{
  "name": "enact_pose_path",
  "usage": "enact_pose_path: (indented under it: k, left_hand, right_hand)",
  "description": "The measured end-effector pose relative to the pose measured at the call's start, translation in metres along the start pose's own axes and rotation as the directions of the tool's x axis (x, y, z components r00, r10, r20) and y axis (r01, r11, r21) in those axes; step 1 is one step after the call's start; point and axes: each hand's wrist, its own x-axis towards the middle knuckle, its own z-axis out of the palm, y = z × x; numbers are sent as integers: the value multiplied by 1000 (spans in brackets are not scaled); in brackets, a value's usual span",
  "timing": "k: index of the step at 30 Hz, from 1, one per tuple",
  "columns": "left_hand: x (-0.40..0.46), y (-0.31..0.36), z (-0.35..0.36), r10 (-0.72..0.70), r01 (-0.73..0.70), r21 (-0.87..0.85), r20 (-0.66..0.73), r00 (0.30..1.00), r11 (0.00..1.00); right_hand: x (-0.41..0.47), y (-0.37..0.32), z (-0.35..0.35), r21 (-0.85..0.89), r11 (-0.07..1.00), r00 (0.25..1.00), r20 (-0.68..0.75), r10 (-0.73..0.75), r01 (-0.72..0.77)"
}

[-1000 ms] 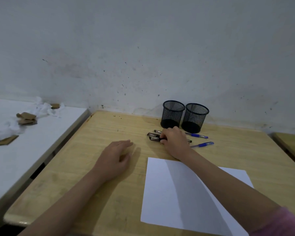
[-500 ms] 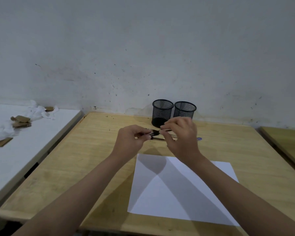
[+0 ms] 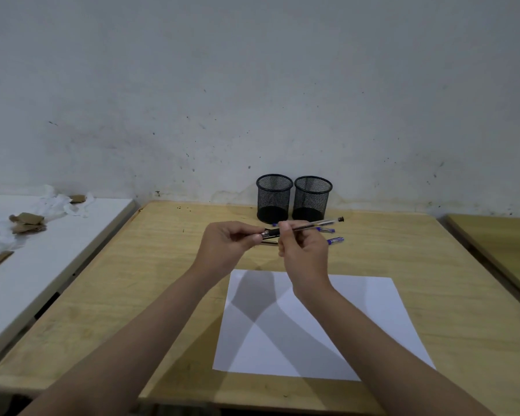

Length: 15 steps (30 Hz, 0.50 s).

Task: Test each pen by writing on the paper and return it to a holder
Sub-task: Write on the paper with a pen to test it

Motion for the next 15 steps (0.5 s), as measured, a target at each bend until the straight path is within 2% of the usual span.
enact_pose_path:
  k: [2, 3, 6, 8, 11, 15]
  left_hand:
    - [1, 3, -5, -10, 12, -30, 50, 999, 999]
    - [3, 2, -13, -19, 20, -22, 38, 999, 1000]
    - [8, -20, -67, -100, 114, 60, -207, 973, 992]
    - [5, -30, -98, -122, 185, 191, -300, 946, 964]
    - [3, -39, -94, -150, 217, 331, -216, 965, 918]
    - [9, -54, -61, -162, 177, 460, -73, 984, 870]
  right_hand:
    - [-3, 0, 2, -35, 996, 996, -29, -87, 86]
    - [-1, -3, -1, -26, 992, 987, -99, -123, 121]
    - [21, -26, -34, 9, 975, 917, -342, -206, 223]
    - [30, -43, -53, 51, 963, 909, -348, -231, 264]
    - [24, -41, -46, 123, 971, 949, -268, -167, 205]
    - [13, -26, -29, 200, 976, 978, -204, -38, 80]
